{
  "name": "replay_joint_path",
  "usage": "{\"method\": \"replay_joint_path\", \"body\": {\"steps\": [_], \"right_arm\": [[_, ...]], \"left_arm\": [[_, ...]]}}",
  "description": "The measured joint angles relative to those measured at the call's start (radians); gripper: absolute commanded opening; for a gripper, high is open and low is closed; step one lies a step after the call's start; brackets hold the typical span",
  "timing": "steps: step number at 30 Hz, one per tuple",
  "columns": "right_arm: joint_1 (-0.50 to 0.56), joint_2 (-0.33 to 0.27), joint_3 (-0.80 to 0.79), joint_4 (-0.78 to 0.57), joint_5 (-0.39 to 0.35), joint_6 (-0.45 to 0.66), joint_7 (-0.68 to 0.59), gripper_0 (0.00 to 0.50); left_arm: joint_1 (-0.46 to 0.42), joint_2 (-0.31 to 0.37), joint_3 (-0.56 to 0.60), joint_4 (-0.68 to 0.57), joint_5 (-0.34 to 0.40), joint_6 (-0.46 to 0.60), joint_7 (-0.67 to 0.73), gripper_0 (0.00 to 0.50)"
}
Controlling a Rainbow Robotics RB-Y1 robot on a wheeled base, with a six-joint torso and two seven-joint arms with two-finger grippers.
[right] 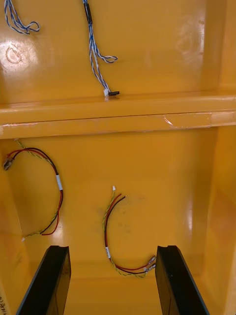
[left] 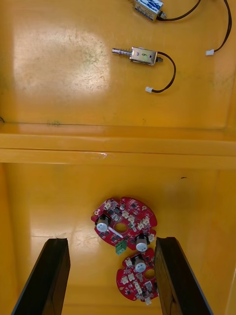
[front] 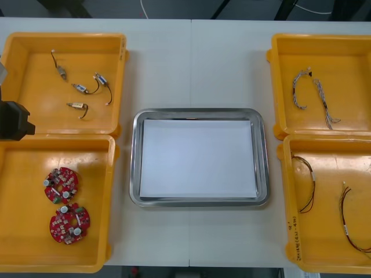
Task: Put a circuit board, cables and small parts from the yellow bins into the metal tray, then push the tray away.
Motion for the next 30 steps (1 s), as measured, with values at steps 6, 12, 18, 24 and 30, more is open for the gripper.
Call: {"method": "replay_joint_path", "body": {"steps": [6,12,18,24,30], "right_arm": [[0.000,0.000,0.000,0.000,0.000,0.000,0.000,0.500],[0.000,0.000,0.000,0.000,0.000,0.000,0.000,0.500],[0.000,0.000,0.000,0.000,0.000,0.000,0.000,0.500],[0.000,0.000,0.000,0.000,0.000,0.000,0.000,0.500],[0.000,0.000,0.000,0.000,0.000,0.000,0.000,0.500]], "left_arm": [[0.000,0.000,0.000,0.000,0.000,0.000,0.000,0.500],[0.000,0.000,0.000,0.000,0.000,0.000,0.000,0.500],[0.000,0.000,0.000,0.000,0.000,0.000,0.000,0.500],[0.000,-0.001,0.000,0.000,0.000,0.000,0.000,0.500],[0.008,-0.009,0.000,0.000,0.001,0.000,0.000,0.500]]}}
